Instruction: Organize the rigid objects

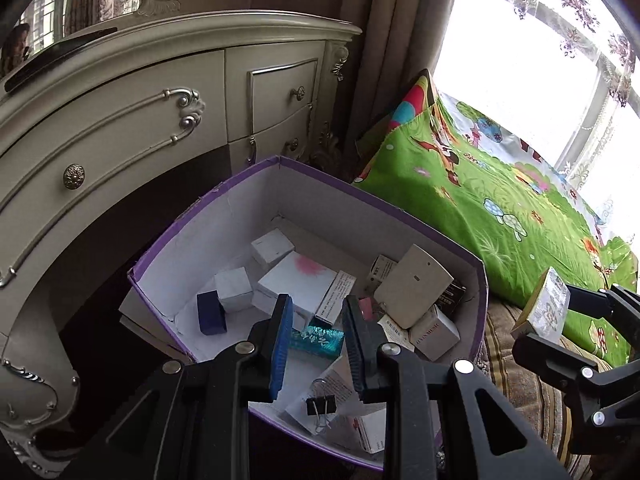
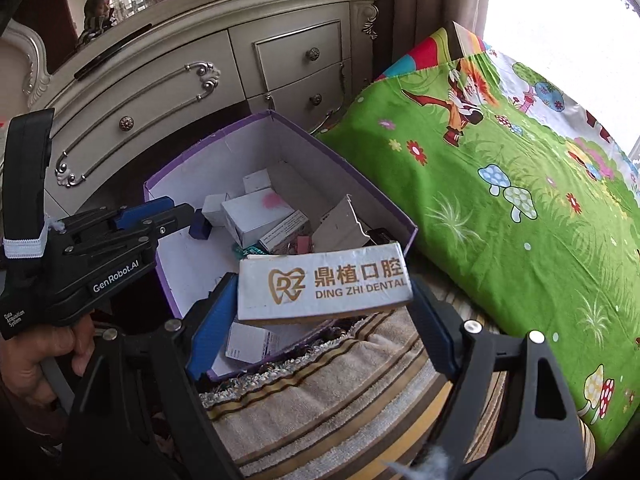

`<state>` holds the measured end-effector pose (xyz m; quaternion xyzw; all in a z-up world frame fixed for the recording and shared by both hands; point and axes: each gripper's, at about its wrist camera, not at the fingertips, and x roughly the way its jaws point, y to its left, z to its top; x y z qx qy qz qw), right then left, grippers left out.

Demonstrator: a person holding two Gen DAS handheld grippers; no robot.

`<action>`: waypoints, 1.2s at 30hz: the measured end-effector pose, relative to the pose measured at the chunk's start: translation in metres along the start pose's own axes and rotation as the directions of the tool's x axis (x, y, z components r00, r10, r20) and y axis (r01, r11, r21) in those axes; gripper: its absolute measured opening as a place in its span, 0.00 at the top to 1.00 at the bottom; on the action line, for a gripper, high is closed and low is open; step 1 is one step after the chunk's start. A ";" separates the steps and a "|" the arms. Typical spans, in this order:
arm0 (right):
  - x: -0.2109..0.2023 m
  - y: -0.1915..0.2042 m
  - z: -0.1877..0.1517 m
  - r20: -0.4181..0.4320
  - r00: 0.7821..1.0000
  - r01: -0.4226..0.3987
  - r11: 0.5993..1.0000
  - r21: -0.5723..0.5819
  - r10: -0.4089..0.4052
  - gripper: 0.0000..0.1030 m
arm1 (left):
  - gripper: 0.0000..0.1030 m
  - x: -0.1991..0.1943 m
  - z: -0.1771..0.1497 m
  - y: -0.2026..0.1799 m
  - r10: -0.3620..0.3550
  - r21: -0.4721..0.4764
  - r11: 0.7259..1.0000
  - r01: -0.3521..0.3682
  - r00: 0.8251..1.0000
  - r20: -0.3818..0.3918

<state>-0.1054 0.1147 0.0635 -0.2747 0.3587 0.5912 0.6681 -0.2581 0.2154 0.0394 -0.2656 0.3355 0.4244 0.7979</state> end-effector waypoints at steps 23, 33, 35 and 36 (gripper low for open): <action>0.030 0.030 0.015 -0.023 1.000 -0.003 0.998 -0.056 0.001 0.10 | 0.29 0.002 -0.002 0.028 0.042 -0.088 0.995 -0.045 0.999 -0.033; 0.022 0.009 -0.005 -0.010 1.000 0.022 0.999 0.024 -0.022 0.09 | 0.01 -0.018 -0.009 0.004 0.020 -0.047 0.999 -0.022 0.999 -0.034; 0.020 0.001 -0.013 -0.001 0.999 0.037 0.998 0.053 -0.037 0.09 | 0.01 -0.022 -0.013 -0.001 0.020 -0.035 0.999 -0.021 0.999 -0.041; 0.019 -0.004 -0.017 0.001 0.999 0.037 0.997 0.072 -0.037 0.09 | 0.01 -0.023 -0.015 -0.003 0.020 -0.032 0.999 -0.021 0.999 -0.043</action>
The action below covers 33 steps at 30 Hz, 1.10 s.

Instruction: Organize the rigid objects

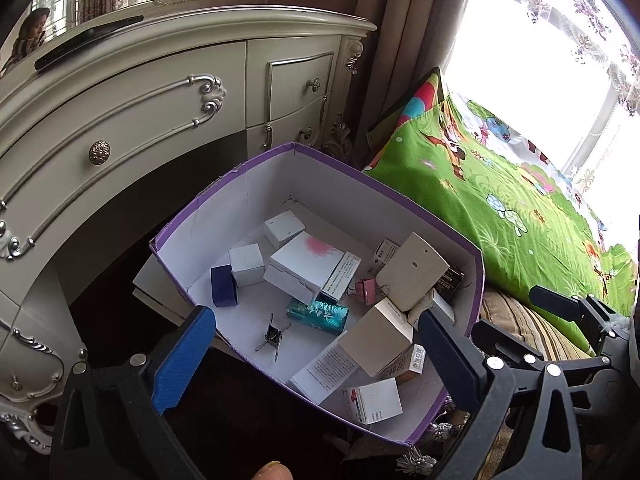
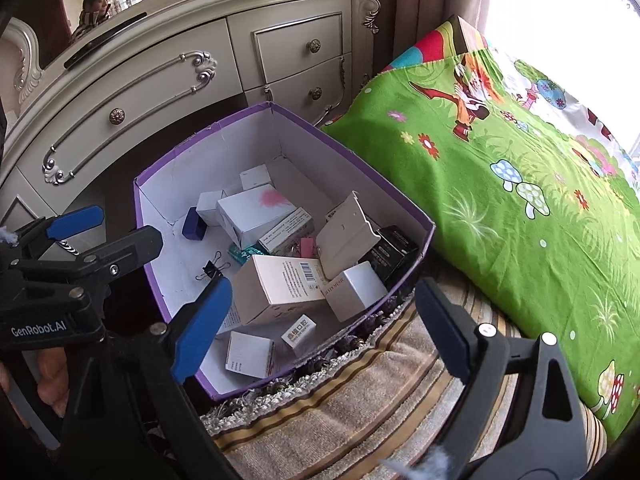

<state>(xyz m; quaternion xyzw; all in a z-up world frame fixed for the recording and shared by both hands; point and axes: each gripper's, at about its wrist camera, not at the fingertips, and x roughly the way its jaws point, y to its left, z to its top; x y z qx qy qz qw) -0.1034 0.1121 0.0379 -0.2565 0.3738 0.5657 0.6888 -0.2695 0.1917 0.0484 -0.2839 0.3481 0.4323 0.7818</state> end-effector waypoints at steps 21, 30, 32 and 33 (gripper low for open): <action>-0.003 -0.023 -0.022 0.045 0.999 -0.036 0.994 0.103 0.032 0.08 | 0.00 0.016 -0.003 -0.011 0.123 0.039 0.992 -0.120 0.990 -0.073; -0.003 -0.022 -0.022 0.043 0.999 -0.030 0.995 0.097 0.025 0.08 | 0.00 0.016 -0.004 -0.009 0.129 0.039 0.991 -0.126 0.989 -0.073; -0.003 -0.022 -0.022 0.044 0.999 -0.030 0.995 0.098 0.025 0.08 | 0.00 0.016 -0.003 -0.010 0.133 0.042 0.991 -0.130 0.989 -0.071; -0.003 -0.022 -0.022 0.044 0.999 -0.030 0.995 0.098 0.026 0.08 | 0.00 0.016 -0.003 -0.010 0.132 0.042 0.991 -0.130 0.989 -0.071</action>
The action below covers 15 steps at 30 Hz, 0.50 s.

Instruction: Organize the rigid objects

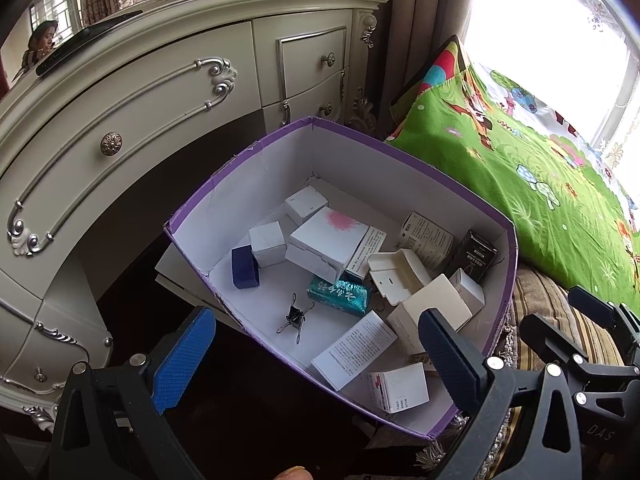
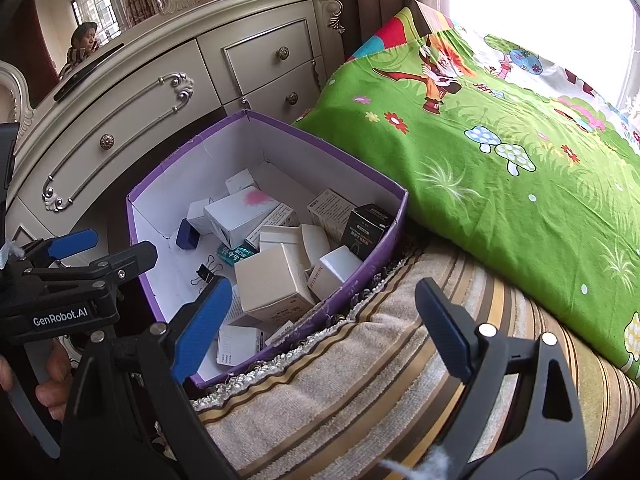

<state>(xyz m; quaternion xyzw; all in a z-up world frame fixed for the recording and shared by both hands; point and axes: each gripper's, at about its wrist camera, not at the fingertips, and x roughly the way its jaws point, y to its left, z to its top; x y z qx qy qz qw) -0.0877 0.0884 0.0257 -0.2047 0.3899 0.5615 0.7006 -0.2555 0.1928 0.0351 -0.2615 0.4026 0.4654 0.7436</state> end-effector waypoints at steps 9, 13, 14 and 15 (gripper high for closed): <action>0.000 0.000 0.000 -0.001 1.000 0.001 1.000 0.000 -0.001 0.08 | 0.00 0.001 0.000 0.000 -0.006 -0.003 1.000 0.006 1.000 -0.005; 0.000 0.000 0.000 -0.001 1.000 0.000 1.000 0.000 0.000 0.08 | 0.00 0.001 0.000 0.000 -0.006 -0.006 1.000 0.006 1.000 -0.006; 0.000 0.000 0.000 -0.001 1.000 0.001 1.000 0.000 -0.001 0.08 | 0.00 0.001 0.000 0.000 -0.006 -0.006 1.000 0.006 1.000 -0.006; 0.000 0.000 0.000 -0.001 1.000 0.001 1.000 0.000 -0.001 0.08 | 0.00 0.001 -0.001 0.000 -0.006 -0.005 1.000 0.006 1.000 -0.005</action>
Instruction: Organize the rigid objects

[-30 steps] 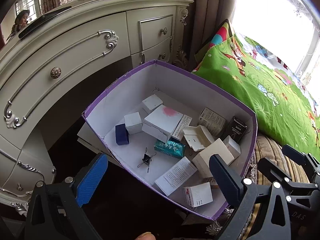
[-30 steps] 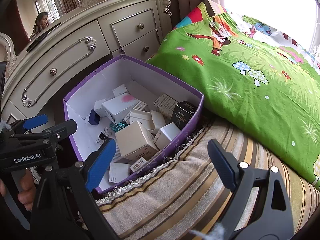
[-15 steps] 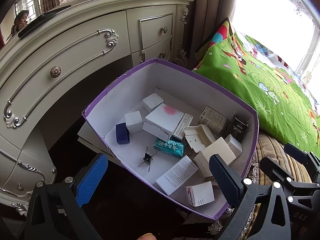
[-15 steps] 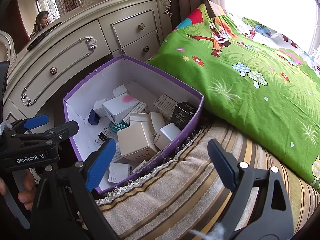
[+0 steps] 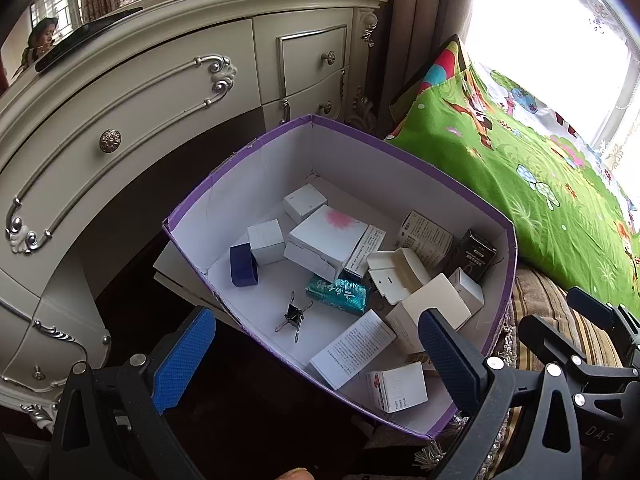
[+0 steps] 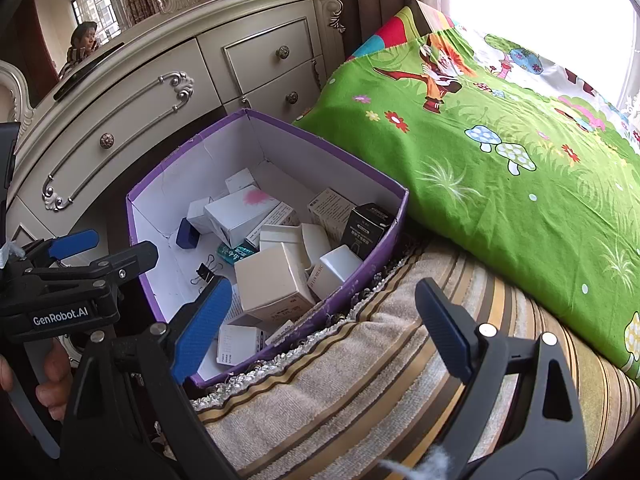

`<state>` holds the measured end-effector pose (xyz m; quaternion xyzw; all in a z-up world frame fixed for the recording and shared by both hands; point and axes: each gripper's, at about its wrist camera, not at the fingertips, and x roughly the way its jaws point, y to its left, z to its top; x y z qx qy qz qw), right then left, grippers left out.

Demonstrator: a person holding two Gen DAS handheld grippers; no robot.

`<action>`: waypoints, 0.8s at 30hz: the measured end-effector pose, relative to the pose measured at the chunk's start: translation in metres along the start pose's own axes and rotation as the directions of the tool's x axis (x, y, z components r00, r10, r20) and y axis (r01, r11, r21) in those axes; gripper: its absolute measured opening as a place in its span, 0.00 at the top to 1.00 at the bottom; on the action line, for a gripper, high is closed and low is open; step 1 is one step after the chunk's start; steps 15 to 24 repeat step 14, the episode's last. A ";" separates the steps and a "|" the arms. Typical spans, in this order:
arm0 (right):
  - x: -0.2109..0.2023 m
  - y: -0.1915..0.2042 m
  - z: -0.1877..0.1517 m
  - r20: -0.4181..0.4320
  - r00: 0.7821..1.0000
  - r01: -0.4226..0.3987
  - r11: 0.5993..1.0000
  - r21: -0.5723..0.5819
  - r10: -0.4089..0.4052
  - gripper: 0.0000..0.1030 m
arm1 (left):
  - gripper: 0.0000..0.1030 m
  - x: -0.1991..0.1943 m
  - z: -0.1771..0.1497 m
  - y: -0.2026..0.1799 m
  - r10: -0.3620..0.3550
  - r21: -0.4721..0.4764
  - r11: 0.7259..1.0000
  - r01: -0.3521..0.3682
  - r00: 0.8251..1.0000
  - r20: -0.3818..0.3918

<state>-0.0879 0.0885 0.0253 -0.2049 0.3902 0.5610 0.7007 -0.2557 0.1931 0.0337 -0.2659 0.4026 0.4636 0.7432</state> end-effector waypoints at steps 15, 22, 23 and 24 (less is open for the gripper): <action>0.001 0.000 -0.001 -0.008 1.000 -0.010 1.000 0.010 0.010 0.08 | 0.00 0.003 0.001 -0.003 0.001 0.002 1.000 -0.001 1.000 0.017; 0.001 0.000 -0.001 -0.008 1.000 -0.010 1.000 0.010 0.010 0.08 | 0.00 0.003 0.001 -0.003 0.001 0.002 1.000 -0.001 1.000 0.017; 0.001 0.000 -0.001 -0.008 1.000 -0.010 1.000 0.010 0.010 0.08 | 0.00 0.003 0.001 -0.003 0.001 0.002 1.000 -0.001 1.000 0.017; 0.001 0.000 -0.001 -0.008 1.000 -0.010 1.000 0.010 0.010 0.08 | 0.00 0.003 0.001 -0.003 0.001 0.002 1.000 -0.001 1.000 0.017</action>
